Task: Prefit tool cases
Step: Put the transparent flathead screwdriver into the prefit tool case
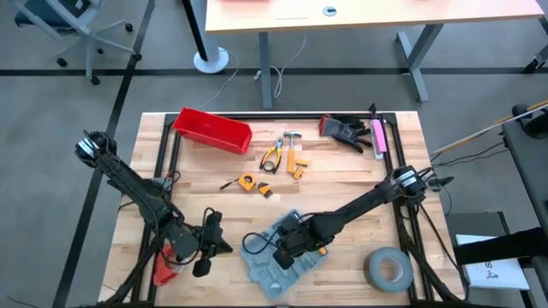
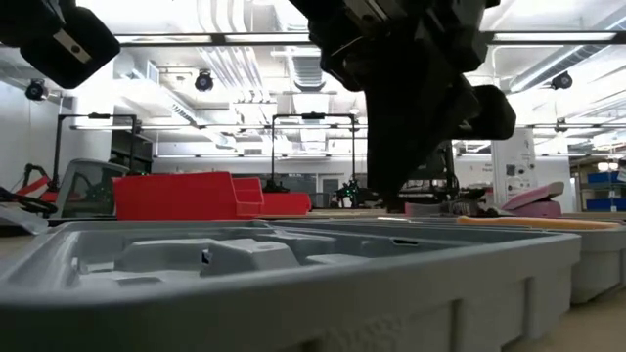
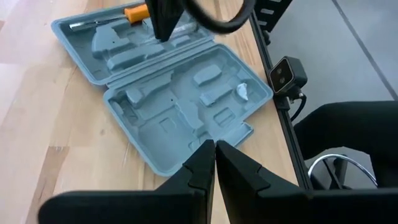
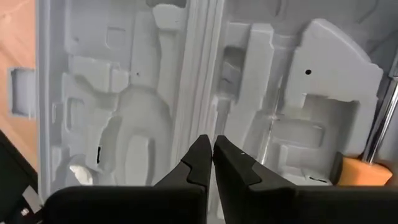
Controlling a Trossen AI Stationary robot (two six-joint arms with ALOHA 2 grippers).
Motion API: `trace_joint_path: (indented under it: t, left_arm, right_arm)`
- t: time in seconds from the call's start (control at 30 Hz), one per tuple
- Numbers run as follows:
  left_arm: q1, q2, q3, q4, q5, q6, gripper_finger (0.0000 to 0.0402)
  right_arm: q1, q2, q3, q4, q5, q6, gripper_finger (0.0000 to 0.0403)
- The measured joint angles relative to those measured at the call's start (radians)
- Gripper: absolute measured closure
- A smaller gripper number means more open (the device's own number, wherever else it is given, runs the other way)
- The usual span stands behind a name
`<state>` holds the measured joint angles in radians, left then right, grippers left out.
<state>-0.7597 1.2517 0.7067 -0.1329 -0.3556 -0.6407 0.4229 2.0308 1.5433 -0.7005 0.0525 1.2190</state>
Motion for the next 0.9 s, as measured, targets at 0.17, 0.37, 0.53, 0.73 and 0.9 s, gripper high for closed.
trace_joint_path:
  t: [0.17, 0.37, 0.53, 0.73, 0.9]
  left_arm:
    - [0.000, 0.012, 0.000, -0.001, 0.006, -0.007, 0.0381]
    - [0.000, 0.013, 0.000, -0.001, 0.025, -0.020, 0.0381]
    - [0.000, 0.013, 0.000, 0.000, 0.024, -0.017, 0.0381]
    - [0.000, 0.013, 0.000, -0.001, 0.024, -0.016, 0.0381]
    - [0.000, 0.013, 0.000, -0.001, 0.024, -0.023, 0.0381]
  right_arm:
    - [0.001, -0.004, -0.001, -0.079, 0.028, 0.009, 0.0381]
    - [0.029, -0.019, -0.002, -0.171, -0.040, 0.037, 0.0354]
    - [0.052, -0.019, -0.002, -0.148, -0.105, 0.055, 0.0325]
    - [0.067, -0.019, 0.008, -0.147, -0.130, 0.080, 0.0303]
    - [0.064, -0.018, 0.008, -0.157, -0.106, 0.093, 0.0293]
